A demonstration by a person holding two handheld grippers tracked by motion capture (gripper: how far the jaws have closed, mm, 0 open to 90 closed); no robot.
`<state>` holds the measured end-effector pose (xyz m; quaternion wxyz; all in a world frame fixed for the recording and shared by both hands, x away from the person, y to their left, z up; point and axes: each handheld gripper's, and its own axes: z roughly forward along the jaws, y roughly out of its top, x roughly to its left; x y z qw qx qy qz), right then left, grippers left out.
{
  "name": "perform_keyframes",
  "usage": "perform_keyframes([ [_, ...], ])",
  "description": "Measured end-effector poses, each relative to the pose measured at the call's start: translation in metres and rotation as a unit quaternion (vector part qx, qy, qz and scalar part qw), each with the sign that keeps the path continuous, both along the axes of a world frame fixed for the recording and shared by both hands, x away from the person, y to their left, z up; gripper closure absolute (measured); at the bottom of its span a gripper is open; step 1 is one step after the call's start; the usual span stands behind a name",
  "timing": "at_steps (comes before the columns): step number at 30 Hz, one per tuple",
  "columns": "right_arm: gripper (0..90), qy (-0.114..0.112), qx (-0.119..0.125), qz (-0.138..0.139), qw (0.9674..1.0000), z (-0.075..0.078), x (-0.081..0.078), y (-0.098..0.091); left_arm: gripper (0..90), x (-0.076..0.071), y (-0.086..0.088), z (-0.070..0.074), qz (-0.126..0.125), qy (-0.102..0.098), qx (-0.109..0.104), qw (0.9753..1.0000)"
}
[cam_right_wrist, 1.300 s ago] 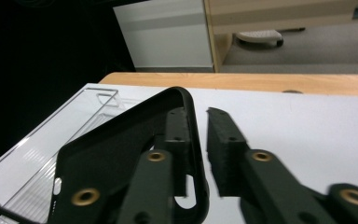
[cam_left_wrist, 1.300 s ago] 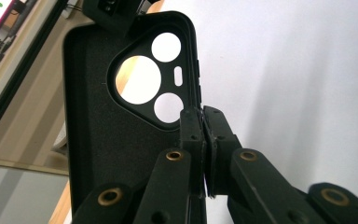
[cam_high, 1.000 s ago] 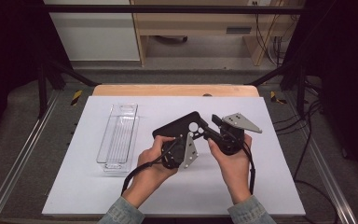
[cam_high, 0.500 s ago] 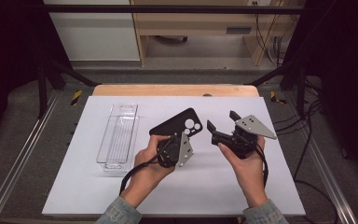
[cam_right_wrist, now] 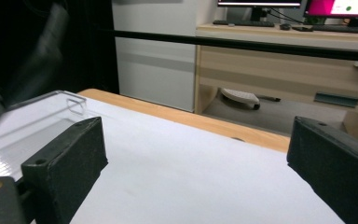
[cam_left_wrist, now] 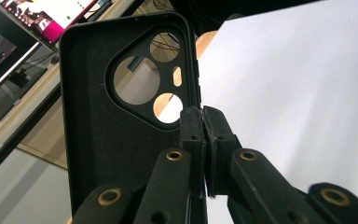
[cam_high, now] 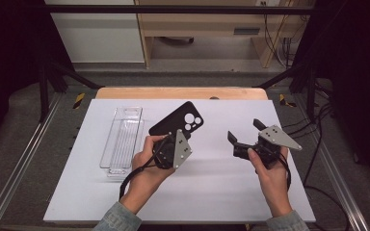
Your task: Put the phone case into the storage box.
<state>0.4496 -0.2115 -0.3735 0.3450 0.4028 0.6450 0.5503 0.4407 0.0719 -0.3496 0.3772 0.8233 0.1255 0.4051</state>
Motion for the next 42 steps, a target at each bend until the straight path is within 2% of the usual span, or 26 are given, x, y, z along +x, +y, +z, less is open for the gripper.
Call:
perform_keyframes([
  [2, 5.7, -0.001, -0.006, -0.005, 1.0, -0.005, -0.001, -0.002, 87.7, 0.0, 0.002, 0.001, 0.002, 0.0, -0.002, 1.0],
  [4, 5.9, -0.005, -0.022, -0.013, 0.9997, -0.016, -0.005, -0.007, 87.7, 0.002, 0.01, 0.006, 0.01, -0.002, -0.013, 0.9999],
  [7, 5.8, -0.013, -0.026, -0.015, 0.9995, -0.021, -0.008, -0.01, 87.7, 0.003, 0.016, 0.009, 0.015, 0.0, -0.019, 0.9997],
  [9, 6.7, -0.021, -0.024, -0.03, 0.9991, -0.026, -0.013, -0.014, 87.7, 0.003, 0.024, 0.013, 0.025, -0.003, -0.025, 0.9994],
  [14, 6.3, -0.026, -0.045, -0.025, 0.9983, -0.034, -0.02, -0.017, 87.7, 0.002, 0.035, 0.021, 0.037, -0.012, -0.038, 0.9985],
  [15, 6.2, -0.027, -0.049, -0.025, 0.9981, -0.036, -0.021, -0.019, 87.7, 0.002, 0.04, 0.024, 0.043, -0.016, -0.045, 0.9979],
  [27, 5.0, -0.03, -0.054, -0.018, 0.9979, -0.049, -0.029, -0.025, 87.7, 0.002, 0.058, 0.035, 0.063, -0.023, -0.064, 0.9957],
  [42, 4.1, -0.027, -0.05, -0.022, 0.9981, -0.056, -0.03, -0.031, 87.7, 0.0, 0.065, 0.04, 0.075, -0.03, -0.079, 0.9936],
])
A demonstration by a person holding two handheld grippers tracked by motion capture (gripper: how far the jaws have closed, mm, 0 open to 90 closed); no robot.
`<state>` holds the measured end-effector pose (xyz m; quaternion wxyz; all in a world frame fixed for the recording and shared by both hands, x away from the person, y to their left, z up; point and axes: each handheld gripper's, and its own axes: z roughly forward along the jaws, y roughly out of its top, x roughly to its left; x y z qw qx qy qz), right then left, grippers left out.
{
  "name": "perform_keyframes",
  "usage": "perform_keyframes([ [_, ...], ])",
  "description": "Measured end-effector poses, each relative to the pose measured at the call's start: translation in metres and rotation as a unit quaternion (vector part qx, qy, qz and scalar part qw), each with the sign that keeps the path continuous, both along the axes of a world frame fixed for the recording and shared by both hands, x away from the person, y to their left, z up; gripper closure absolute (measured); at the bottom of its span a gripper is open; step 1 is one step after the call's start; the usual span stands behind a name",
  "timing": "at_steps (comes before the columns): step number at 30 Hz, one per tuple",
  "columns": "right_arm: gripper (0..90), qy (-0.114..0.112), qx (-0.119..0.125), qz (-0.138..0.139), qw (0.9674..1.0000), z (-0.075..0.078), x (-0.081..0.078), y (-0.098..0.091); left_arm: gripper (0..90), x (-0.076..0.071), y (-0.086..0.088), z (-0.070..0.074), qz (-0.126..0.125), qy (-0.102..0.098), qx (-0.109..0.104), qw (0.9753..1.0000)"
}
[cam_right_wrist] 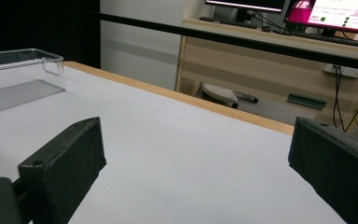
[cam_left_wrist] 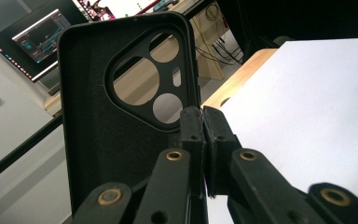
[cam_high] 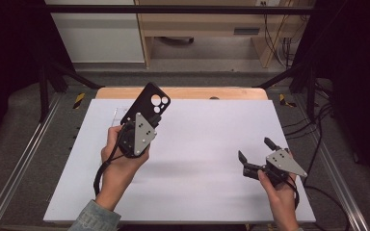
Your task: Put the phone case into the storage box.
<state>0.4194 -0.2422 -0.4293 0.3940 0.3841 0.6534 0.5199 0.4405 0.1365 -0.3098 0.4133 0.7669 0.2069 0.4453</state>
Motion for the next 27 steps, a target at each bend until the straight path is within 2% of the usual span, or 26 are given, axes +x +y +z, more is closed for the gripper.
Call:
perform_keyframes([
  [9, 3.8, 0.003, 0.009, 0.004, 0.9999, -0.004, 0.0, -0.001, 87.7, -0.003, 0.005, 0.0, 0.01, -0.004, -0.017, 0.9998],
  [16, 3.2, 0.0, 0.012, 0.005, 0.9999, -0.008, -0.002, -0.003, 87.7, -0.006, 0.01, 0.0, 0.014, -0.007, -0.039, 0.9991],
  [27, 3.1, -0.001, 0.022, 0.008, 0.9997, -0.018, -0.004, -0.005, 87.6, -0.007, 0.02, -0.002, 0.024, -0.003, -0.083, 0.9963],
])
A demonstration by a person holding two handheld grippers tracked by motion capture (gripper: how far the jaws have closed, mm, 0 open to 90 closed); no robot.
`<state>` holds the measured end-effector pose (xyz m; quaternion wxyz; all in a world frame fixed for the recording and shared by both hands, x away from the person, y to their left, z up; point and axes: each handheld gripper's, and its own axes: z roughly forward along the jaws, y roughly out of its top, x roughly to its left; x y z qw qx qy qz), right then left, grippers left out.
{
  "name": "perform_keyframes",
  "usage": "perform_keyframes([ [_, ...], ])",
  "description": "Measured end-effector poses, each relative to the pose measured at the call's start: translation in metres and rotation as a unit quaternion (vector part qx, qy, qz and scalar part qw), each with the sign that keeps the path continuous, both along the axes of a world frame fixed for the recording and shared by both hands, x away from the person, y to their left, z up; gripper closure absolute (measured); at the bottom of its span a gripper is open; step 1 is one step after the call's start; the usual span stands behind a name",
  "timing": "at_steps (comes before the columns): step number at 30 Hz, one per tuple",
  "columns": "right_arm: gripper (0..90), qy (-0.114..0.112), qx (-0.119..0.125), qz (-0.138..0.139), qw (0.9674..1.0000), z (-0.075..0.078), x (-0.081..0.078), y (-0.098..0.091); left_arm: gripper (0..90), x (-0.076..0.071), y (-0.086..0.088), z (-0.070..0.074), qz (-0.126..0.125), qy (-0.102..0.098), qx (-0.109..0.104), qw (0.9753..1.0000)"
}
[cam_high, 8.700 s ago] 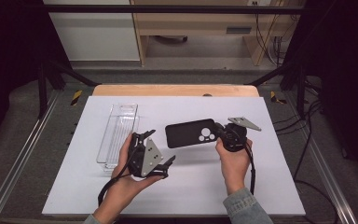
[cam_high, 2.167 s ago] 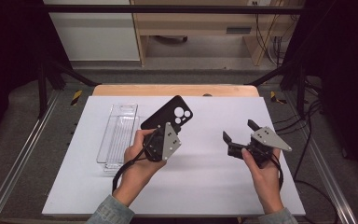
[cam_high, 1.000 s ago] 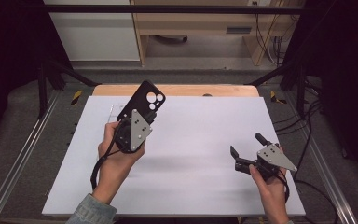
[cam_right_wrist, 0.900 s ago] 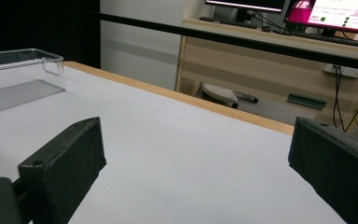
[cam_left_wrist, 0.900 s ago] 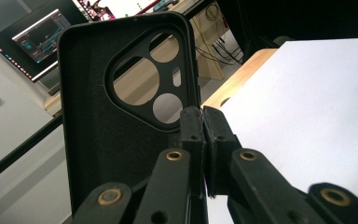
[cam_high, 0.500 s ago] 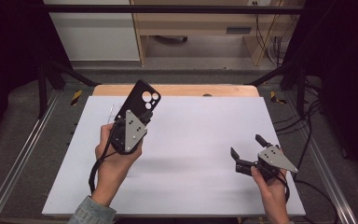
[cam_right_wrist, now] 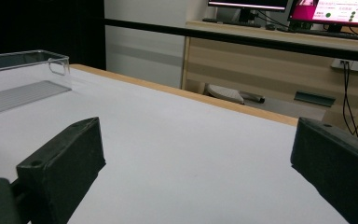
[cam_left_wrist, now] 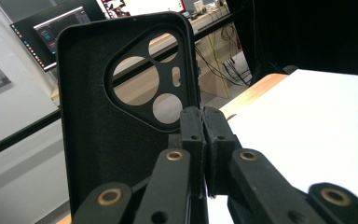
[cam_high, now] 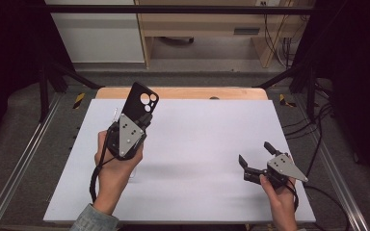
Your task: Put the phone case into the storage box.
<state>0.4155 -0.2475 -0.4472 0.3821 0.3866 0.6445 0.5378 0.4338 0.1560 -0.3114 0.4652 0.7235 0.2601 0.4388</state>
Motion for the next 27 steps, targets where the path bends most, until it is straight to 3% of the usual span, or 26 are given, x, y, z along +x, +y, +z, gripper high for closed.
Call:
perform_keyframes([
  [9, 3.2, -0.002, 0.004, -0.002, 1.0, -0.001, 0.0, -0.005, 87.7, -0.001, 0.005, -0.003, 0.008, 0.003, -0.012, 0.9999],
  [27, 3.4, -0.013, 0.014, 0.014, 0.9997, -0.002, -0.003, -0.006, 87.6, -0.008, 0.019, -0.004, 0.026, 0.003, -0.058, 0.998],
])
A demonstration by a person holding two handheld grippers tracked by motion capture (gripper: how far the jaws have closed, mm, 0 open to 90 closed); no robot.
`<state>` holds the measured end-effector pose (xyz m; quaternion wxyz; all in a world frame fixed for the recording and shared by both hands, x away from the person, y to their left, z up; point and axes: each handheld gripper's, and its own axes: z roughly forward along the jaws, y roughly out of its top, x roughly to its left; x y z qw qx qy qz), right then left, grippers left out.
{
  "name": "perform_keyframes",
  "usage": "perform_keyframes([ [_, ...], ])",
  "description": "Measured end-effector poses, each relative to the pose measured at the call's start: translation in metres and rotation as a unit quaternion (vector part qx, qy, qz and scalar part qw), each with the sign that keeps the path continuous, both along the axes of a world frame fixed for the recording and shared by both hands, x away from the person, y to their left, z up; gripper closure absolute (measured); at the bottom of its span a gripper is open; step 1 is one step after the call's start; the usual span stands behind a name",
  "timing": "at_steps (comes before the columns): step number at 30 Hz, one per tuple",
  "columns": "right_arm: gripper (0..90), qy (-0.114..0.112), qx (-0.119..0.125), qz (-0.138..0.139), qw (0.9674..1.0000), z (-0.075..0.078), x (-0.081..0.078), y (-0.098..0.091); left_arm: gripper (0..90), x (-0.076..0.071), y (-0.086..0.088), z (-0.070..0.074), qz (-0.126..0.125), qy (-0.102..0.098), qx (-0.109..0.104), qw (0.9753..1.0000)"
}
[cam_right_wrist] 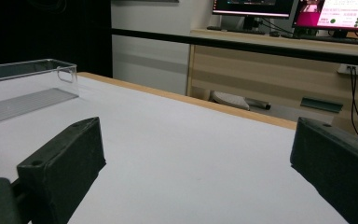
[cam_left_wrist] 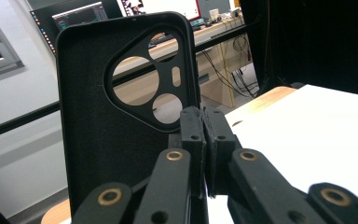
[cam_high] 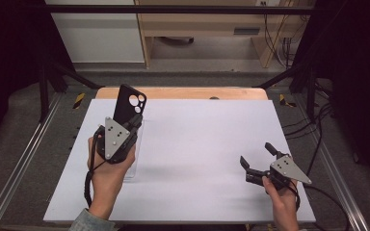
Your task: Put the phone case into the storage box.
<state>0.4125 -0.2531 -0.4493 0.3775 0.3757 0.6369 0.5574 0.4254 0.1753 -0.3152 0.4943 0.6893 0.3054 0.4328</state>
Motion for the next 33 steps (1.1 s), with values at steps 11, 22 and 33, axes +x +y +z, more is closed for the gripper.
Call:
perform_keyframes([
  [11, 3.4, -0.007, -0.003, 0.012, 0.9999, 0.0, -0.005, 0.0, 87.6, 0.0, 0.013, 0.001, 0.009, 0.006, -0.031, 0.9995],
  [22, 3.6, -0.003, -0.002, 0.018, 0.9998, -0.002, -0.009, -0.003, 87.6, 0.002, 0.023, 0.002, 0.02, 0.008, -0.052, 0.9984],
  [33, 3.5, 0.002, -0.003, 0.026, 0.9997, -0.005, -0.012, -0.001, 87.6, 0.002, 0.03, 0.003, 0.028, 0.011, -0.061, 0.9977],
])
